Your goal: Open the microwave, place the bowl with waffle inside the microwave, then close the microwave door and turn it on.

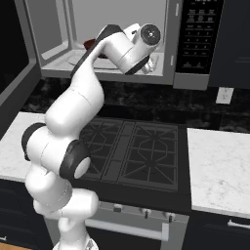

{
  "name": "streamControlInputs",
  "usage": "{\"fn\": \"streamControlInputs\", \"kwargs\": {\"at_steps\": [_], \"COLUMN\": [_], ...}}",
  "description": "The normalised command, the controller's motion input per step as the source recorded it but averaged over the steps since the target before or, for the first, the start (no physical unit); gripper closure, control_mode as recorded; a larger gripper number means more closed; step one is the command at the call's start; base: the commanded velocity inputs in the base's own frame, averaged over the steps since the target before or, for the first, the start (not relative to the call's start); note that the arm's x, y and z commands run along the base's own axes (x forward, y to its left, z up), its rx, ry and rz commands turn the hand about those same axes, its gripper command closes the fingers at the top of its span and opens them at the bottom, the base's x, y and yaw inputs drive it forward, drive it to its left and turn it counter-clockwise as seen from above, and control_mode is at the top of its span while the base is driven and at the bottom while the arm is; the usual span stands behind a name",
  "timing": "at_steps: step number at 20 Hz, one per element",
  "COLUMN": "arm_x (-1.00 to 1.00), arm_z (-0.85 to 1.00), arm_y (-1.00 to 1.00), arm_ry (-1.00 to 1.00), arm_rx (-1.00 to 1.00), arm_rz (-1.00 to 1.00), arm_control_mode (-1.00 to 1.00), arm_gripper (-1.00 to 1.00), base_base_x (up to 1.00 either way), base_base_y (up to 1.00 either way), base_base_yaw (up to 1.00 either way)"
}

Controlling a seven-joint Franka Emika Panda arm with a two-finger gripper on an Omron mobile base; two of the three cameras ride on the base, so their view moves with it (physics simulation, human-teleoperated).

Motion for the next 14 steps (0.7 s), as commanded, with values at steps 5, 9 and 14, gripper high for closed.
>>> {"fn": "streamControlInputs", "kwargs": {"at_steps": [5,9,14], "arm_x": [-1.0,-1.0,-1.0], "arm_z": [0.0,0.0,0.09], "arm_y": [-0.3,-0.27,-0.17], "arm_ry": [-0.13,-0.03,0.0], "arm_rx": [-0.06,-0.21,-0.17], "arm_rz": [0.42,0.45,0.37], "arm_control_mode": [-1.0,-1.0,-1.0], "arm_gripper": [-1.0,-1.0,-1.0], "base_base_x": [0.0,0.0,0.0], "base_base_y": [0.0,0.0,0.0], "base_base_yaw": [0.0,0.0,0.0]}}
